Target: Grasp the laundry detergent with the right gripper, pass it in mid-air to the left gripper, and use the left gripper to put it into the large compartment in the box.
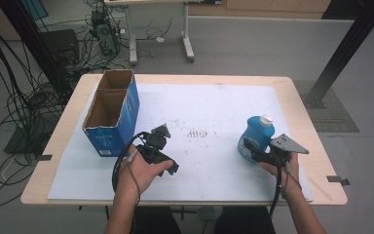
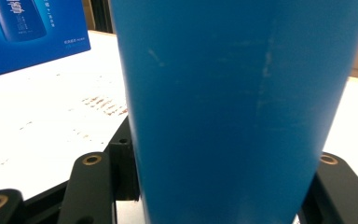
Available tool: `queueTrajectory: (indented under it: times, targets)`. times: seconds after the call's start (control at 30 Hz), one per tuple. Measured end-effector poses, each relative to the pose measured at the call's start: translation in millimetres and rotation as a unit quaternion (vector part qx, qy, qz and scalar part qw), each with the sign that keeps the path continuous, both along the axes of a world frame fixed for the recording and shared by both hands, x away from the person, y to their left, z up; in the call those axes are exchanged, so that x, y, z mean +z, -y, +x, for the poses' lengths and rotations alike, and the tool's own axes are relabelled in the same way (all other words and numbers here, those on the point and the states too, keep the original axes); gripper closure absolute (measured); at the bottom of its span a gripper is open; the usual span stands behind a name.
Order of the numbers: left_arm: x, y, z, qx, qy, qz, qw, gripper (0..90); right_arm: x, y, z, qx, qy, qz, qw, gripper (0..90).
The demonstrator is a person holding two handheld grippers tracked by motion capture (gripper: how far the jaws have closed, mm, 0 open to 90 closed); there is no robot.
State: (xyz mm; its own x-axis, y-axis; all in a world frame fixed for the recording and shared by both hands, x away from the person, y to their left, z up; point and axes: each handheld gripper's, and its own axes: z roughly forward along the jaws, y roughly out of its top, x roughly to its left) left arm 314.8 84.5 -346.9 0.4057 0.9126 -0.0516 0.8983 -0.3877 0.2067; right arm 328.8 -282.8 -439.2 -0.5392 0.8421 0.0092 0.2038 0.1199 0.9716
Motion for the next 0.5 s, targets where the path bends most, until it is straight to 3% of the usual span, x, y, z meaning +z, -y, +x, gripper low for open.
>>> queueTrajectory:
  times: [0.5]
  targets:
    - [5.8,2.0,3.7,-0.007,0.001,0.002,1.0000,8.8,0.5,0.8,0.0,0.004,-0.001,0.000,1.0000,43.9]
